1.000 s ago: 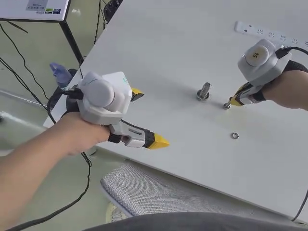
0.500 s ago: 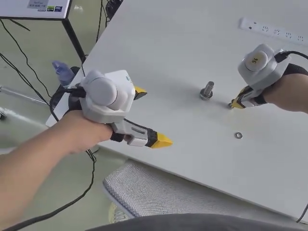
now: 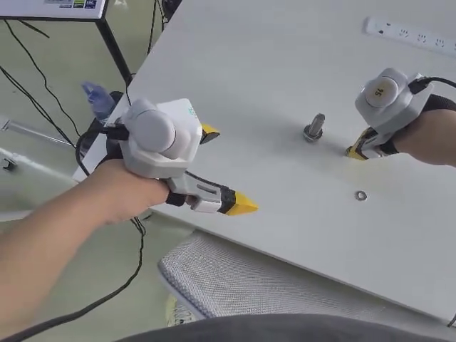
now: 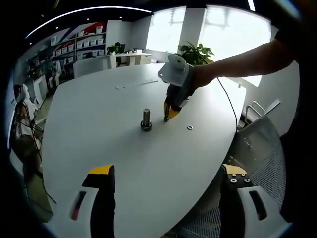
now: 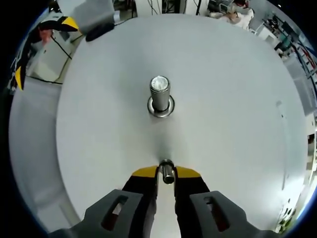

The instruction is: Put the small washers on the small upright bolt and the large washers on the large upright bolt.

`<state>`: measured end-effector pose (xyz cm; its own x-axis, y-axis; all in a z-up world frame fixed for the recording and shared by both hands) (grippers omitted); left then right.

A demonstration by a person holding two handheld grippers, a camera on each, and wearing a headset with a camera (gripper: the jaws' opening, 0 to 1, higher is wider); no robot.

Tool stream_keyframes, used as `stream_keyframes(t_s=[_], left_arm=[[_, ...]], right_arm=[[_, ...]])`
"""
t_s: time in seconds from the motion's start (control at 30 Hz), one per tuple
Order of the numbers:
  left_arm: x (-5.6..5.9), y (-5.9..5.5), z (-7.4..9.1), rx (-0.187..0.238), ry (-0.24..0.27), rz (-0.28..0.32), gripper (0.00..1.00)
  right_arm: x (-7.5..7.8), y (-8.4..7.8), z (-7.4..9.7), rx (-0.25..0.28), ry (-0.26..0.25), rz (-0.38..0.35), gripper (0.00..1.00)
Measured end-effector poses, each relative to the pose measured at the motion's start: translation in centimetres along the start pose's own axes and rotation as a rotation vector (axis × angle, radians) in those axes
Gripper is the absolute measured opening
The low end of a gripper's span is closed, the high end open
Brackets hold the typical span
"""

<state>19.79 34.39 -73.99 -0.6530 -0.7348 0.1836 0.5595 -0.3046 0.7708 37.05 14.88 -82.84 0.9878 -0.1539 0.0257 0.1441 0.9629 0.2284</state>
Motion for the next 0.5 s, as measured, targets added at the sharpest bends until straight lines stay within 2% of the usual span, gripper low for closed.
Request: stream_keyframes(t_s=[0.3,0.5], left_arm=[[-0.19,0.34,0.21,0.002,0.005,-0.007,0.87],[-0.26,0.42,0.23,0.002,0.006,-0.009,0.86]], right_arm=[[0.23,-0.22,-0.11,0.003,0.0,-0.001,0.12],[-0.19,-0.15,0.22,0.002,-0.005,0.008,0.12]])
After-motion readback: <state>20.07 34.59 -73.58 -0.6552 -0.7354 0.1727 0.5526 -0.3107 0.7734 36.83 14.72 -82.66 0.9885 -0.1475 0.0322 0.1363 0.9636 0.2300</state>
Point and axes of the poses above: the centre of the closed fingertips' face, and the gripper's own axes: z roughly backward along the fingers, x roughly to its right, y roughly out of its top, the point moved 4 cm from there along z, roughly backward along the fingers, and after that the axes turned 1 degree about z, right-handed, at the moved point
